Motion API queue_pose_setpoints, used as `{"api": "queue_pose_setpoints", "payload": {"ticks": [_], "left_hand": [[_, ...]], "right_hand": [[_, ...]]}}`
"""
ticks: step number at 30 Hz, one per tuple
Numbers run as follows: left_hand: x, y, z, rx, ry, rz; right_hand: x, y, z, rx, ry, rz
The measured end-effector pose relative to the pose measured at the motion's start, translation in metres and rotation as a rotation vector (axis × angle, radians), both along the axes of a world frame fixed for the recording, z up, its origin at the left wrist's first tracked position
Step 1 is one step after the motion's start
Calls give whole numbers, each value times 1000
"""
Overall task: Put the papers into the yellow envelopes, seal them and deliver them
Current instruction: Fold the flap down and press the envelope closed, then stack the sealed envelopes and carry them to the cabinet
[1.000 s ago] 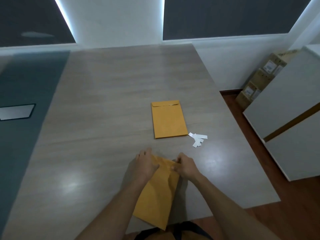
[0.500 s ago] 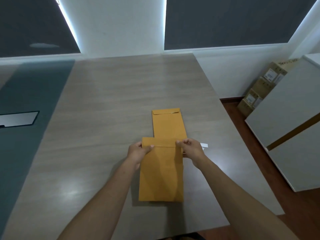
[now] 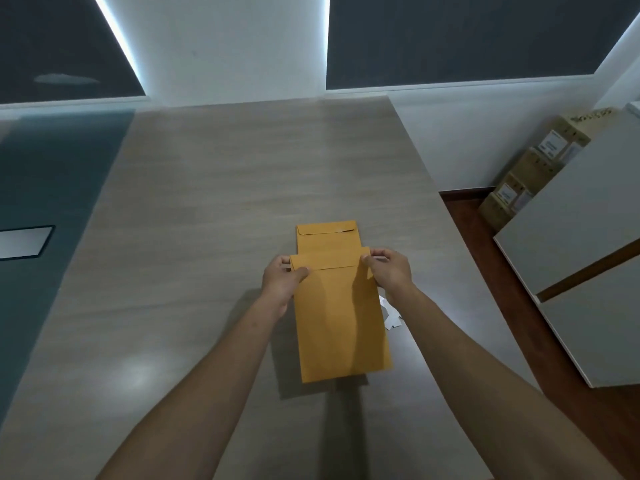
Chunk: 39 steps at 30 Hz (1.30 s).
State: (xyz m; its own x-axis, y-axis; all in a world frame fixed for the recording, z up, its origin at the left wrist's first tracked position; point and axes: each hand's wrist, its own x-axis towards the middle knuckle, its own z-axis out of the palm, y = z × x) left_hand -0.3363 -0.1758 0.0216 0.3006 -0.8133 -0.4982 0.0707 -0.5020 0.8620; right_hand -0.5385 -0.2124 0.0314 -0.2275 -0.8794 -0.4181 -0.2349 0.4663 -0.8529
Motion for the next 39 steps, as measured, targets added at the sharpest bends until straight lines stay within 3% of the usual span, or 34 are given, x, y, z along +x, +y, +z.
{"api": "queue_pose_setpoints", "payload": {"ticks": [10, 16, 20, 27, 32, 39], "left_hand": [[-1, -94, -18, 66, -329, -18], [7, -137, -38, 100, -428, -49], [10, -153, -54, 113, -458, -46], [12, -153, -73, 231, -685, -55], [-1, -148, -67, 224, -560, -84], [13, -127, -61, 234, -258, 80]], "right_hand": [[6, -86, -17, 28, 126, -57], [18, -131, -41, 47, 223, -21], [25, -150, -53, 48, 256, 4], [25, -146, -73, 65, 479, 85], [36, -136, -74, 79, 494, 144], [44, -120, -61, 155, 301, 153]]}}
